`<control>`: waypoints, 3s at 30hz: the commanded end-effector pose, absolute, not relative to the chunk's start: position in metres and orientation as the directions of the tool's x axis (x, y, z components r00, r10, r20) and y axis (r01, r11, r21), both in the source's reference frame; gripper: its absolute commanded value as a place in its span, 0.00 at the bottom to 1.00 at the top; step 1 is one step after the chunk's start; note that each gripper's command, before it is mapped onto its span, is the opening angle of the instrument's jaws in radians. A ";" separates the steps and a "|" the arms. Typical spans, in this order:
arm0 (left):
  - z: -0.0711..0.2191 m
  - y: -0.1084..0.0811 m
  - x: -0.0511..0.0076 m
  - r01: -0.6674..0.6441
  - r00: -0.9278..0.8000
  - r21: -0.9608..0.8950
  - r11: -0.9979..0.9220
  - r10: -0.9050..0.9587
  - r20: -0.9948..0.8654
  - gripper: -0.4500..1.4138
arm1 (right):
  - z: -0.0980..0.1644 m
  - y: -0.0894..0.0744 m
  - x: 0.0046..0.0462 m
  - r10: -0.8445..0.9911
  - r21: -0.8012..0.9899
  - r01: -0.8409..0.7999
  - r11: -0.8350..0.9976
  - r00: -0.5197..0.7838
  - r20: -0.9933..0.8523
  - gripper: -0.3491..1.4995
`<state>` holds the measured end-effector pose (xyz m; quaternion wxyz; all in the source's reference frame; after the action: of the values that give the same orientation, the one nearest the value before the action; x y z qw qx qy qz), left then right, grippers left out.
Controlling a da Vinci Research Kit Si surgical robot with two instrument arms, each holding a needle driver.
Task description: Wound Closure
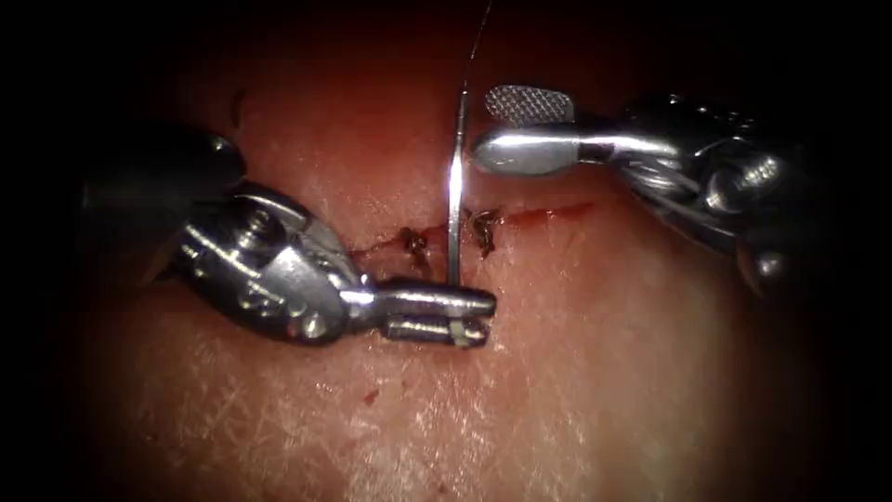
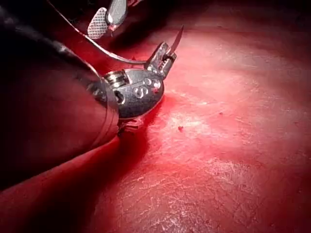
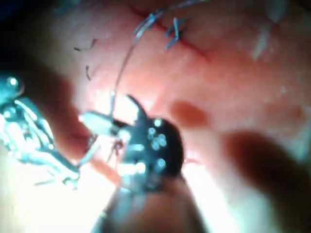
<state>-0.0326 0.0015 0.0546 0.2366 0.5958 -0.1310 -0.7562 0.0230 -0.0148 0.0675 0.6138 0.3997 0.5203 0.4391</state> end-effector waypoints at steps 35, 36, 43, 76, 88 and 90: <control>0.054 0.000 -0.0343 0.212 -0.170 0.546 -0.810 -0.581 -0.796 0.00 | 0.070 -0.018 0.0267 0.963 0.958 -0.110 0.264 0.093 -0.254 0.31; 0.054 0.000 -0.0343 0.215 -0.171 0.545 -0.810 -0.581 -0.796 0.00 | 0.070 -0.018 0.0267 0.963 0.958 -0.111 0.264 0.092 -0.254 0.24; 0.054 0.000 -0.0344 0.215 -0.171 0.545 -0.810 -0.581 -0.796 0.00 | 0.070 -0.018 0.0263 0.960 0.960 -0.083 0.266 0.109 -0.257 0.00; 0.058 0.000 -0.0376 0.017 -0.311 -0.304 -0.952 0.284 -0.907 0.68 | 0.070 -0.010 0.0180 0.266 0.266 0.064 0.962 0.009 -0.964 0.00; 0.062 0.002 -0.0388 -0.120 -0.373 -0.357 -0.926 0.376 -0.848 0.62 | 0.071 -0.007 0.0191 0.006 0.006 -0.025 1.000 0.007 -1.000 0.00; 0.062 0.002 -0.0386 -0.161 -0.393 -0.379 -0.911 0.411 -0.822 0.59 | 0.071 -0.007 0.0192 -0.018 -0.018 -0.029 0.999 0.006 -1.000 0.00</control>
<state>-0.0380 0.0019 0.0621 -0.1876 0.5116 0.1182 -0.8301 0.0184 -0.0072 0.0707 0.7089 -0.0200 0.7051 0.0044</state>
